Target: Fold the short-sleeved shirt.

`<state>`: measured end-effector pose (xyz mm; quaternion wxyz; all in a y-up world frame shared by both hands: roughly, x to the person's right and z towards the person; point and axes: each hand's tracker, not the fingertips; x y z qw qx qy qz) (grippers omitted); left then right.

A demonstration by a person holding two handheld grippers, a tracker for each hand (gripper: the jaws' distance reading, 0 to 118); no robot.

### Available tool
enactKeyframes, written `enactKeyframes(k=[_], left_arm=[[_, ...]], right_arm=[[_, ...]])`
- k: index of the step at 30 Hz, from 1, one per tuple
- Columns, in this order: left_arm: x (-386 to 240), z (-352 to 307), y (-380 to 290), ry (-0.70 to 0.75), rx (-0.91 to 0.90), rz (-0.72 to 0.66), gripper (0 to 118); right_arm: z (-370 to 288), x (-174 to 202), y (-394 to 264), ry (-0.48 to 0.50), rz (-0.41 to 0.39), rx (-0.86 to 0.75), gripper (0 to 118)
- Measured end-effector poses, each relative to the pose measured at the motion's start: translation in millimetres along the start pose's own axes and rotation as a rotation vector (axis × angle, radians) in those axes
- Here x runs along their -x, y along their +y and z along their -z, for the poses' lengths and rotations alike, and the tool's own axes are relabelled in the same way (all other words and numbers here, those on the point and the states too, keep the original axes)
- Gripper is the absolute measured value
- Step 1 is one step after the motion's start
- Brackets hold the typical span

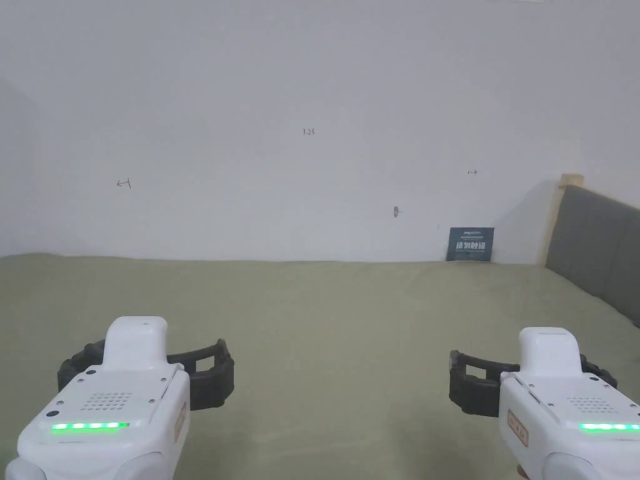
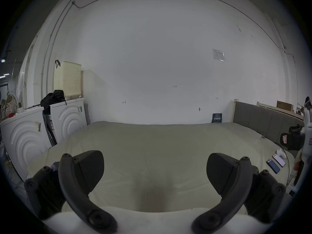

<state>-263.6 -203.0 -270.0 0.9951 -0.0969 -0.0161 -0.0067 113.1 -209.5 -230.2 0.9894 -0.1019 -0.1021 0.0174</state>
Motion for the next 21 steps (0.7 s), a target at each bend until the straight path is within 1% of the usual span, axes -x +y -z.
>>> enactKeyframes(k=[3, 7, 9, 12, 14, 18, 21], left_arm=[[0.2, -0.2, -1.2, 0.005, 0.002, 0.009, 118], [0.0, 0.7, -1.6, 0.012, 0.01, 0.009, 118], [-0.7, 0.9, -2.2, 0.009, 0.01, 0.007, 118], [-1.8, 1.1, -3.9, 0.011, 0.012, 0.015, 118], [-2.7, 1.7, -5.3, 0.011, 0.015, 0.02, 118], [-3.4, 2.4, -5.8, 0.007, 0.021, 0.021, 118], [-3.3, 2.9, -5.5, 0.004, 0.022, 0.029, 118]], right_arm=[[-0.9, 0.5, -2.3, 0.018, 0.004, -0.012, 118], [-2.5, 1.3, -4.1, 0.034, -0.017, -0.03, 118], [-2.1, 1.3, -4.4, 0.045, -0.004, -0.026, 118], [0.0, 3.4, -2.8, 0.017, 0.005, -0.004, 118], [1.1, 2.5, -1.9, 0.026, 0.012, 0.018, 118], [-0.2, -3.5, -1.6, 0.103, 0.087, 0.02, 118], [-3.0, -6.6, 1.6, 0.096, 0.105, 0.011, 118]])
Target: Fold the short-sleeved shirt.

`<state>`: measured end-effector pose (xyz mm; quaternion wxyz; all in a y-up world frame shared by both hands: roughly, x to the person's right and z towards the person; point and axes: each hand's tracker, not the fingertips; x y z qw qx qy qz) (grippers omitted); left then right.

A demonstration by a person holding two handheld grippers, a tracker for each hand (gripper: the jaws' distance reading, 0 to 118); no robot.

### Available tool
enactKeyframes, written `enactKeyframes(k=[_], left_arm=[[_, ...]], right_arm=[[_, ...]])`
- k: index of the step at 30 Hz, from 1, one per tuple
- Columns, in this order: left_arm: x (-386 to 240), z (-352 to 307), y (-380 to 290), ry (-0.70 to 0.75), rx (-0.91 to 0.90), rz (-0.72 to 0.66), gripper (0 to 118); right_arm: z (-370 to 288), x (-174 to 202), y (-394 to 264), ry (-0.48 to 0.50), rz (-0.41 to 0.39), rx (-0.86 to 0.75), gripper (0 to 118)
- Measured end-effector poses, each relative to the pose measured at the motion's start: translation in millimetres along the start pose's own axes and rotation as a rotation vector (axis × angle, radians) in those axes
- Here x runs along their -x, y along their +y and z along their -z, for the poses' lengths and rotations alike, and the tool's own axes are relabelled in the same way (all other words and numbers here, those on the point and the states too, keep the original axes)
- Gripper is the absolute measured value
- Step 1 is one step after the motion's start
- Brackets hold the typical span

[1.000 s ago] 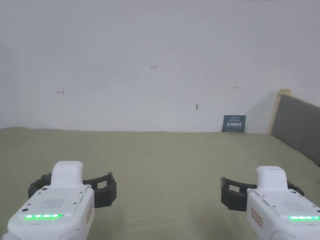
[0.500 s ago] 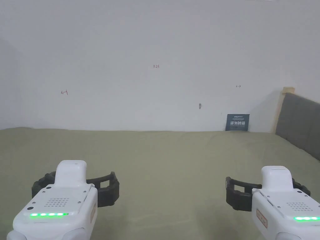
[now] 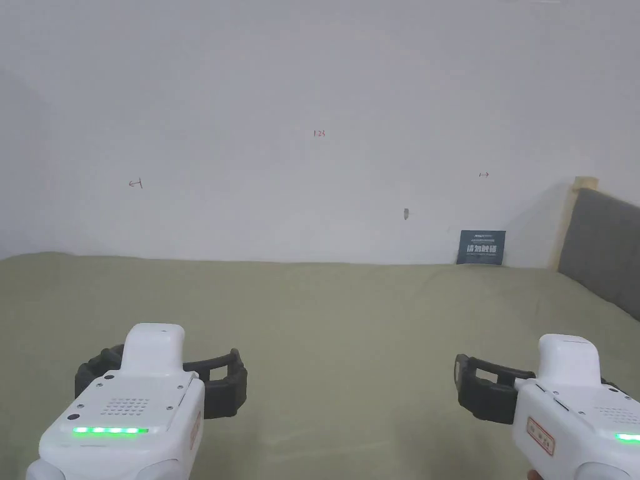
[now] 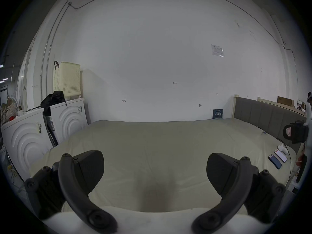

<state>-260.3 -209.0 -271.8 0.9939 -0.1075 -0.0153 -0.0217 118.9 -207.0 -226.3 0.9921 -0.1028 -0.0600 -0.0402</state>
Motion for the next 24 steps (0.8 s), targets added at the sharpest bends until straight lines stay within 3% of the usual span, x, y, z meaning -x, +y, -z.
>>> enactKeyframes(k=[6, 15, 22, 24], left_arm=[[1.9, -0.8, 1.5, 0.007, -0.002, -0.013, 118], [0.5, -2.1, 1.4, 0.01, 0.001, -0.003, 118], [0.7, -3.3, 1.2, 0.009, -0.004, -0.004, 118], [1.0, -3.9, 1.9, 0.011, -0.004, -0.01, 118]], right_arm=[[3.6, 0.0, 8.4, -0.051, 0.012, 0.046, 118], [5.8, -7.5, 10.9, -0.032, 0.074, 0.097, 118], [3.9, -4.8, 14.3, -0.008, 0.046, 0.077, 118], [5.5, -1.6, 15.7, -0.039, 0.029, 0.08, 118]])
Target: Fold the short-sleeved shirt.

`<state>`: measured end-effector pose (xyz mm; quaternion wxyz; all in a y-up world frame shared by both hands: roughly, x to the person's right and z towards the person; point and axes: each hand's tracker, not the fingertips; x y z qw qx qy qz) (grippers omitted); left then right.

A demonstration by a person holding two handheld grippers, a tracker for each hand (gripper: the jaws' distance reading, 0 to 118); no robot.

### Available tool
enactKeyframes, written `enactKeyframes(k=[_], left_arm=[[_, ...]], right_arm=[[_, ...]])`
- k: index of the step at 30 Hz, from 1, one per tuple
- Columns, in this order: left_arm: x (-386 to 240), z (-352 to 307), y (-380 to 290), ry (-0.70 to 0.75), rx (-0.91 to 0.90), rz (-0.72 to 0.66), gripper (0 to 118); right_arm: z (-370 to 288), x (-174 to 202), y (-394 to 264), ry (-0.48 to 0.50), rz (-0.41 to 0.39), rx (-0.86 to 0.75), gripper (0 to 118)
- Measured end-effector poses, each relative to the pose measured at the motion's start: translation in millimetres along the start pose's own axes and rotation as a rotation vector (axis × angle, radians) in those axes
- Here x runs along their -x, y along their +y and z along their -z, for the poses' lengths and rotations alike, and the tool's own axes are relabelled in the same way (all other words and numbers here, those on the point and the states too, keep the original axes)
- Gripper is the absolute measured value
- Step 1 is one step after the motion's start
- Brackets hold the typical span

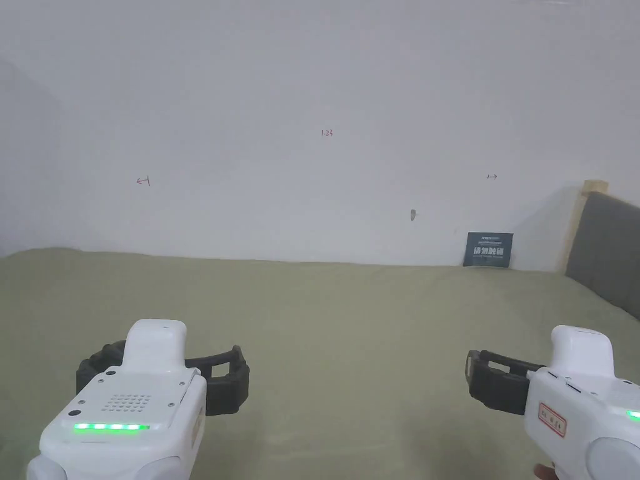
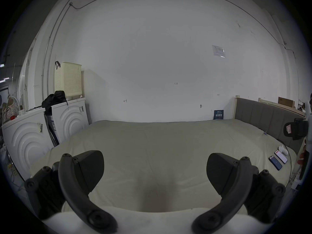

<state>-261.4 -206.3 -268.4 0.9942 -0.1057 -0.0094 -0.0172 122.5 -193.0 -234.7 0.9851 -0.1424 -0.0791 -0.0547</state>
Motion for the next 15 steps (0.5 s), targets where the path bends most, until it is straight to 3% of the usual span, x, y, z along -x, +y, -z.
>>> enactKeyframes(k=[10, 15], left_arm=[[1.3, -2.5, 1.2, 0.006, -0.013, -0.003, 118], [2.7, -3.6, -0.6, 0.012, -0.019, -0.006, 118]], right_arm=[[0.5, 3.2, -2.5, 0.012, -0.019, 0.008, 118], [1.2, 1.4, -1.9, 0.034, 0.008, 0.032, 118]])
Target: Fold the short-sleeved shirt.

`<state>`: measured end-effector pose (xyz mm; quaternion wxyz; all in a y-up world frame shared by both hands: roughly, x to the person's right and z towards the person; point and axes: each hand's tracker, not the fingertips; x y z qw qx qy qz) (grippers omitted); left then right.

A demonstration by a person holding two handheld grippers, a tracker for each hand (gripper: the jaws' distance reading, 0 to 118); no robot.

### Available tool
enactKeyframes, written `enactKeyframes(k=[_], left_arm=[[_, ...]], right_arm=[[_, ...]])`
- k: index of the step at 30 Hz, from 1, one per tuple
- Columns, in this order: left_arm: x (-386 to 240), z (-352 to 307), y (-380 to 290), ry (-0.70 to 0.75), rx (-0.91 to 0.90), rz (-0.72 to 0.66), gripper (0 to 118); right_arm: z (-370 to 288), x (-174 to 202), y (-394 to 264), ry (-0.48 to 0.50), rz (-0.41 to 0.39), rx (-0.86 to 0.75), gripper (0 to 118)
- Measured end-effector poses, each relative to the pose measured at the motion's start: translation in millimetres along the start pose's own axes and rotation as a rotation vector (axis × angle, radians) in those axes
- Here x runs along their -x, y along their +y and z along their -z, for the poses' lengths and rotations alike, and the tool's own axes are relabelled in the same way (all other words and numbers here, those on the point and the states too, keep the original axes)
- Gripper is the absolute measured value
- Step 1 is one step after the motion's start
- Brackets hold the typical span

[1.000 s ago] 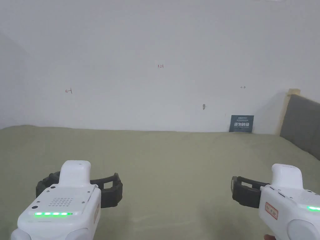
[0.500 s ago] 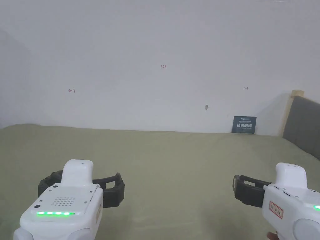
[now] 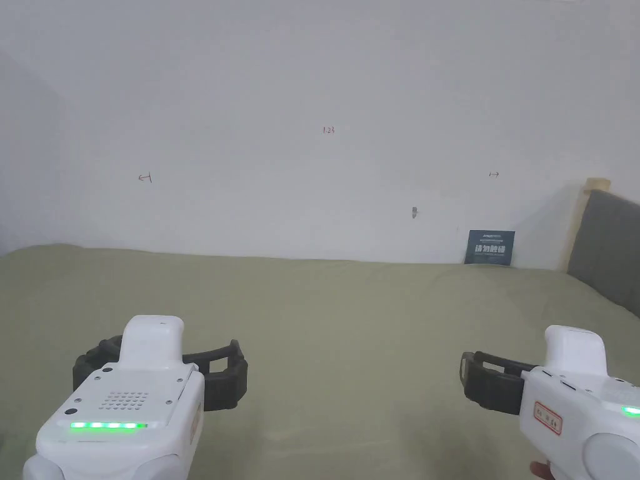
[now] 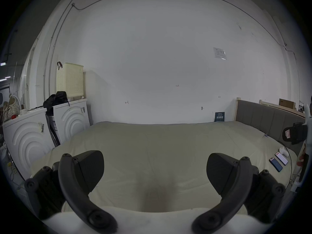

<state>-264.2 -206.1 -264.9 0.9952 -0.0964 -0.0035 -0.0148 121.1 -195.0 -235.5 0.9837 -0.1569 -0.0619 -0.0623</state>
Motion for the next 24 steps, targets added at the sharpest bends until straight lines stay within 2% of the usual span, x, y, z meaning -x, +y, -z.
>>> enactKeyframes(k=[6, 9, 12, 15, 18, 22, 24], left_arm=[[0.7, -0.9, -1.1, -0.002, 0.007, -0.008, 118], [0.9, -0.6, -2.6, -0.013, 0.009, -0.021, 118], [0.1, -2.5, -4.2, -0.027, 0.002, -0.037, 118], [-2.8, -3.9, -3.8, -0.028, 0.005, -0.02, 118], [-3.4, -3.5, -2.9, -0.019, 0.002, -0.01, 118], [-1.9, -3.2, -3.1, -0.013, -0.005, -0.019, 118], [-0.6, -2.3, -3.8, -0.011, 0.003, -0.026, 118]], right_arm=[[-1.3, -1.4, -1.8, -0.03, 0.026, -0.017, 118], [2.2, -2.0, -2.2, 0.007, 0.071, 0.059, 118], [2.4, 0.0, -6.0, 0.02, 0.076, 0.037, 118], [2.6, 5.5, -8.8, -0.006, 0.027, 0.005, 118], [-1.9, 7.2, -16.0, 0.025, -0.058, -0.067, 118], [-5.7, 14.2, -26.9, 0.0, -0.17, -0.129, 118], [-3.9, 16.9, -30.2, -0.007, -0.182, -0.118, 118]])
